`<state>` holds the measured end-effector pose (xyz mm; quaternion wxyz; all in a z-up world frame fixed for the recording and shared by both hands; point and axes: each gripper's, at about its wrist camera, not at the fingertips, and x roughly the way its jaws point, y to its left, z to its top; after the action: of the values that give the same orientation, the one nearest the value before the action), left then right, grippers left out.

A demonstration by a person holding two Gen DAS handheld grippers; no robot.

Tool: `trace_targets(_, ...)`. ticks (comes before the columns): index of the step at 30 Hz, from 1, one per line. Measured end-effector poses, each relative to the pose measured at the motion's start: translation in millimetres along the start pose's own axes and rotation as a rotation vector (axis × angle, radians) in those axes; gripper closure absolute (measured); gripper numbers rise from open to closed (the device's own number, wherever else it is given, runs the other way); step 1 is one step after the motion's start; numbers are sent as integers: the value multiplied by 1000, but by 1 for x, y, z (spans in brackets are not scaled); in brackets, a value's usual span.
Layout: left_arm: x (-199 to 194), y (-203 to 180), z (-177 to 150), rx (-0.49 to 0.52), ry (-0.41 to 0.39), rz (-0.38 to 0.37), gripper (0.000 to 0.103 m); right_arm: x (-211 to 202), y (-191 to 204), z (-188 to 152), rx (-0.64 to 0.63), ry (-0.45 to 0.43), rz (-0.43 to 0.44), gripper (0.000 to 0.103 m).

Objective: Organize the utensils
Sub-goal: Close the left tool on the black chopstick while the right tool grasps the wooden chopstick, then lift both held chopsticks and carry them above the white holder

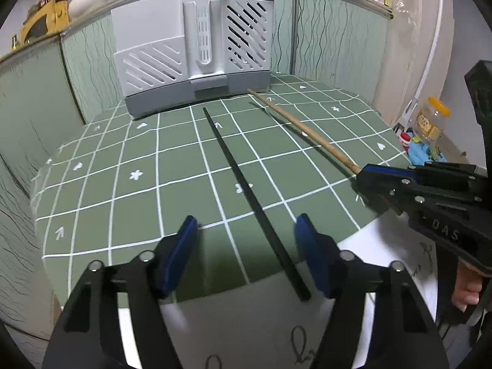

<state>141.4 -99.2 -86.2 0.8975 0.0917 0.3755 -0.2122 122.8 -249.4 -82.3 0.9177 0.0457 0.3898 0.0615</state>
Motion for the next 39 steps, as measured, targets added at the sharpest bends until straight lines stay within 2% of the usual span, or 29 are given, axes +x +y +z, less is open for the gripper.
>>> trace_targets(4, 6, 0, 4, -10, 11, -5, 61, -1, 1, 4, -3, -1, -5, 96)
trace_targets(6, 8, -2, 5, -6, 8, -4, 63, -3, 1, 5, -4, -5, -8, 96)
trace_targets(8, 9, -1, 5, -22, 3, -26, 71, -6, 0, 6, -4, -8, -10, 96)
trace_targets(9, 9, 0, 5, -29, -1, -26, 77, -7, -1, 6, -4, -8, -12, 96)
trace_targets(10, 10, -1, 5, -30, -1, -16, 87, -9, -2, 6, -1, -11, -12, 96)
trace_targets(13, 11, 0, 4, -32, -13, 3, 95, -13, -3, 4, -2, -13, -10, 96)
trace_targets(25, -12, 20, 0, -48, -33, -4, 97, -20, -9, -5, -4, -6, 4, 96)
trace_targets(39, -33, 30, 5, -76, -84, -23, 97, -21, 2, -2, -32, -6, 21, 96)
